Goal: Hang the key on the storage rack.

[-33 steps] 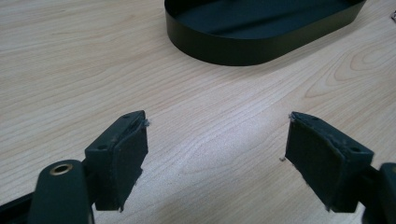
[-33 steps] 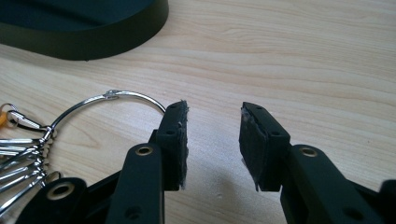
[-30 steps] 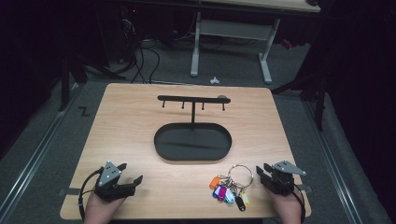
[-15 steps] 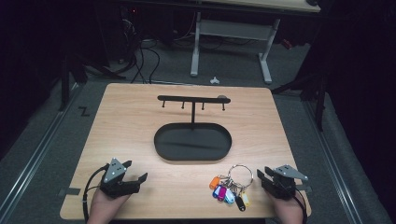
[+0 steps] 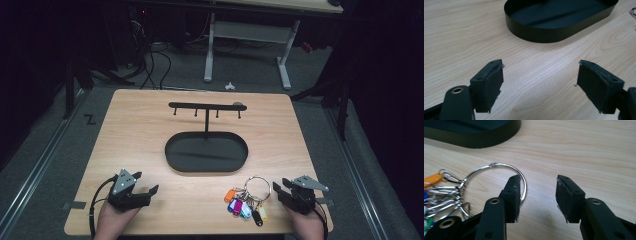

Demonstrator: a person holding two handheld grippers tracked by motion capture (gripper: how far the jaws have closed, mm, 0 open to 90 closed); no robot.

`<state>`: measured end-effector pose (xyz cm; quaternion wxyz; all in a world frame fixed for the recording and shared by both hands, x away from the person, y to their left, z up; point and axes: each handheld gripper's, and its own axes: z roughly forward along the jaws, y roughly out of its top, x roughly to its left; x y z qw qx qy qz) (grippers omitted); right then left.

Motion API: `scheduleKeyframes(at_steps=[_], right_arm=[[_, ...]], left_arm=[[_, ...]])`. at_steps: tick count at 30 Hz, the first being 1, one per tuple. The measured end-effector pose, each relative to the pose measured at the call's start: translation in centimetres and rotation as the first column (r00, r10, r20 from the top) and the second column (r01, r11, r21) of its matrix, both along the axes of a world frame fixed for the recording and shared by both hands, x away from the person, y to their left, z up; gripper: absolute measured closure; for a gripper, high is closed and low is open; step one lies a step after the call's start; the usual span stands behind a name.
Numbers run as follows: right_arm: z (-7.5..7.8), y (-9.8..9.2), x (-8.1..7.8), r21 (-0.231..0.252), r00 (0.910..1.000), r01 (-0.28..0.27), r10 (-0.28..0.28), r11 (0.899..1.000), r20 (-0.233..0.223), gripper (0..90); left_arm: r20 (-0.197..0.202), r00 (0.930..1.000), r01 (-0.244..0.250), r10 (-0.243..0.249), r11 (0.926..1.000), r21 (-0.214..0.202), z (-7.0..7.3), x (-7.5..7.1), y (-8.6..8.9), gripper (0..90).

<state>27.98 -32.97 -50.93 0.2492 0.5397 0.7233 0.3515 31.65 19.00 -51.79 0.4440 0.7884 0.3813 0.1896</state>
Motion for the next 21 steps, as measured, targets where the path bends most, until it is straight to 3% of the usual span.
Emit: scheduleKeyframes(at_steps=[6, 16, 21], right_arm=[[0.7, 0.4, 0.9, -0.015, 0.9971, -0.026, 0.024, 1.0, -0.071, 52.7], [1.2, 0.5, 1.4, -0.041, 0.9883, -0.072, 0.066, 0.997, -0.138, 44.4], [2.1, 1.0, 1.7, -0.062, 0.9739, -0.111, 0.097, 0.992, -0.206, 38.6]], left_arm=[[-0.019, 0.9998, -0.003, 0.003, 1.0, 0.002, -0.3, 0.5, -0.2, 22.1], [-0.008, 0.9999, -0.014, 0.014, 0.9999, -0.006, -0.3, 0.6, -0.2, 24.4], [-0.001, 1.0, -0.006, 0.006, 1.0, -0.002, -0.1, 0.7, -0.3, 25.1]])
